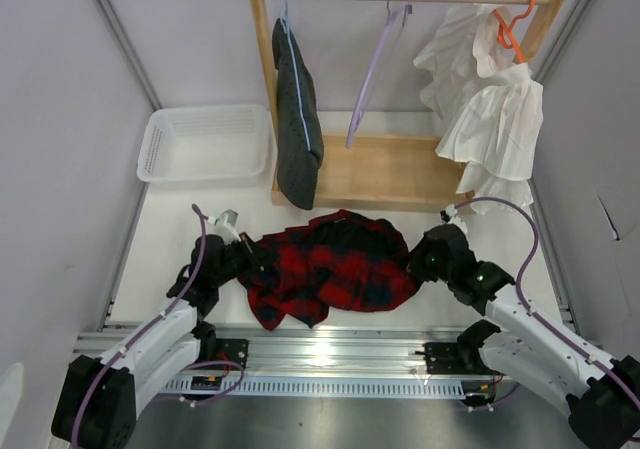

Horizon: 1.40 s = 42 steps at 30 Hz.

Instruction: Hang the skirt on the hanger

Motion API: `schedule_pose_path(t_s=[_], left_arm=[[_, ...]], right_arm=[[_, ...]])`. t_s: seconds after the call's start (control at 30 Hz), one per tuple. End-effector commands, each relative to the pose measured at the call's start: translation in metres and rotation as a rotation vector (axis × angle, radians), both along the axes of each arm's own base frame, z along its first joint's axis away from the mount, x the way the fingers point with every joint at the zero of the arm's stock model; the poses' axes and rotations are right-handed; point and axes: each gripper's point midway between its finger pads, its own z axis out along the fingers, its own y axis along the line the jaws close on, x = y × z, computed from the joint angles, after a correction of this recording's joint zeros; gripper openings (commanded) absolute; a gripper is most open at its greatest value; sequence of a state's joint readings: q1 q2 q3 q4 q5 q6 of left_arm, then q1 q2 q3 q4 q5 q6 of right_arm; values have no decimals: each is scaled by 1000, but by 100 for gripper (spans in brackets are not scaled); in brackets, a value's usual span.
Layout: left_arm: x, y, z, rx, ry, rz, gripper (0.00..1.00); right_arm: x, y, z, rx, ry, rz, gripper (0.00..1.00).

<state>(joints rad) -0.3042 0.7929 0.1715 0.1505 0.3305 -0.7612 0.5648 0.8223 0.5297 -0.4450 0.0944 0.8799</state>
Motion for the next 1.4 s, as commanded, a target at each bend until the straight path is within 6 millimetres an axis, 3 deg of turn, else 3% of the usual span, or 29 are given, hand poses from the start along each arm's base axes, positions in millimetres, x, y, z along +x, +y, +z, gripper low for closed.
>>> schedule_pose_path(t_s=[0.0, 0.13, 0.23, 0.27, 0.3, 0.6, 0.67, 0.73, 0.77, 0.83, 0.87, 0.9, 0.97, 1.07, 1.1, 1.13, 1.23, 1.37], left_arm=[[7, -6, 28, -77, -118, -11, 7], [1, -11, 43, -103, -191, -59, 21], [-1, -12, 64, -106, -251, -76, 38], [-3, -11, 62, -92, -248, -81, 45], [-2, -11, 75, -93, -277, -85, 47], [-11, -4, 116, -71, -359, -79, 63], [-3, 5, 123, -24, -340, -22, 64], [4, 12, 106, 36, -262, 15, 64], [12, 16, 119, 51, -276, 51, 64], [19, 18, 100, 108, -192, 53, 63], [26, 17, 113, 120, -204, 55, 63], [32, 16, 99, 156, -154, 52, 63], [41, 14, 102, 199, -163, 28, 63], [55, 1, 98, 258, -152, -79, 62], [65, -4, 115, 263, -183, -98, 62], [67, -11, 106, 277, -169, -163, 61], [74, -24, 117, 262, -217, -239, 62], [84, -39, 104, 287, -171, -349, 61]], right_arm=[[2, 8, 7, 45, -66, -54, 0], [-5, 15, 3, 38, -94, -48, 0], [-10, 17, 0, -1, -100, -34, 0], [-10, 16, -2, -17, -98, -37, 0], [-10, 16, -3, -19, -99, -35, 0], [-8, 17, 3, -43, -136, -24, 0], [-8, 16, 5, -51, -141, -22, 0], [-8, 15, 6, -64, -149, -16, 0], [-8, 15, 6, -69, -150, -15, 0], [-9, 15, 6, -77, -149, -9, 0], [-9, 15, 7, -76, -150, -5, 0], [-9, 16, 7, -75, -150, -3, 0], [-10, 17, 8, -80, -154, 11, 0], [-9, 17, 11, -84, -161, 14, 0], [-9, 17, 11, -85, -159, 16, 0], [-9, 17, 11, -88, -158, 21, 0], [-9, 19, 11, -92, -155, 30, 0], [-10, 18, 11, -95, -157, 38, 0]])
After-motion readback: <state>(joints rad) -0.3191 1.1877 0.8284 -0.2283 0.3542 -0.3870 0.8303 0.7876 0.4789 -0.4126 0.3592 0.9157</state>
